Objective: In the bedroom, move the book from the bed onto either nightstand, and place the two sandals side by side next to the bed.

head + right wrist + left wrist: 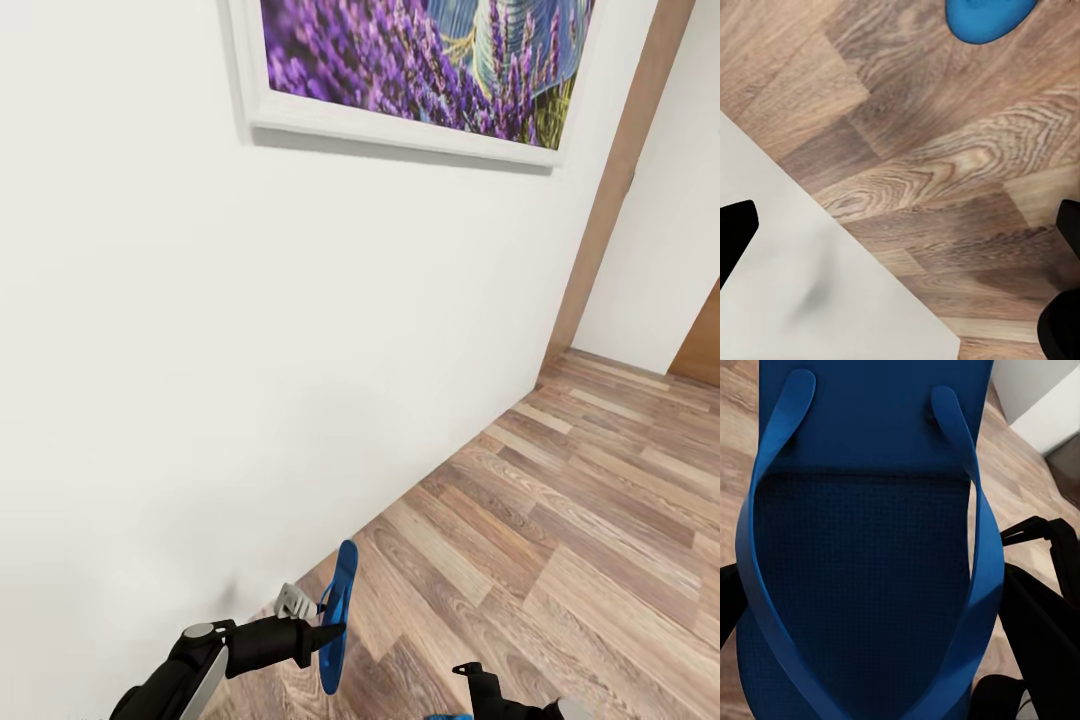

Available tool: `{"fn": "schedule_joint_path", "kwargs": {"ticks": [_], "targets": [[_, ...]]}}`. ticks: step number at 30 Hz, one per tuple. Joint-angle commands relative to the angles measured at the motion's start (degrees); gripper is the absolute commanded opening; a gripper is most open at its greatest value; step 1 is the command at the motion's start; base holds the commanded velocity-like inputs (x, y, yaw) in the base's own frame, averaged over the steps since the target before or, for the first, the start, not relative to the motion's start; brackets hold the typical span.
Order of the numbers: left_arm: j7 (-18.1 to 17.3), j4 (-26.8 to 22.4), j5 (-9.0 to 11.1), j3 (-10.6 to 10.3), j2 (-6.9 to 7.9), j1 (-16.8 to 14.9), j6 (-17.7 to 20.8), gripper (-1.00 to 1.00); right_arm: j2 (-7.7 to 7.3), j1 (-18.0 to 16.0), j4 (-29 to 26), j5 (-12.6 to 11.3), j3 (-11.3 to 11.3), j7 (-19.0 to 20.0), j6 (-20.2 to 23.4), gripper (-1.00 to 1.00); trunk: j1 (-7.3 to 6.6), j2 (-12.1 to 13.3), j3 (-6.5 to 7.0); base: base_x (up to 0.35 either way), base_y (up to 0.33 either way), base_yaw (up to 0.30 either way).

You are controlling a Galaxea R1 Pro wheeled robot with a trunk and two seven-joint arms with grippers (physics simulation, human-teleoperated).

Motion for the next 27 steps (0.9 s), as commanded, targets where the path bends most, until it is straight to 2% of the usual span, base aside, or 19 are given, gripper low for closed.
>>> {"fn": "schedule_joint_path", "kwargs": {"ticks": [1, 5, 27], "targets": [[0.0, 0.0, 0.7, -0.2, 0.05, 0.0, 0.6, -1.0, 0.07, 0.0, -0.1, -0.2, -0.2, -0.4, 0.3, 1.0, 0.21, -0.4, -0.24, 0.0, 0.0, 0.0], [0.0, 0.0, 0.7, -0.2, -0.1, 0.0, 0.6, -1.0, 0.07, 0.0, -0.1, -0.2, -0.2, -0.3, 0.2, 1.0, 1.09, -2.0, -0.96, 0.0, 0.0, 0.0], [0.0, 0.0, 0.7, -0.2, -0.15, 0.0, 0.7, -1.0, 0.07, 0.0, -0.1, -0.2, -0.2, -0.2, 0.1, 1.0, 1.66, -2.3, -5.83, 0.0, 0.0, 0.0]]}}
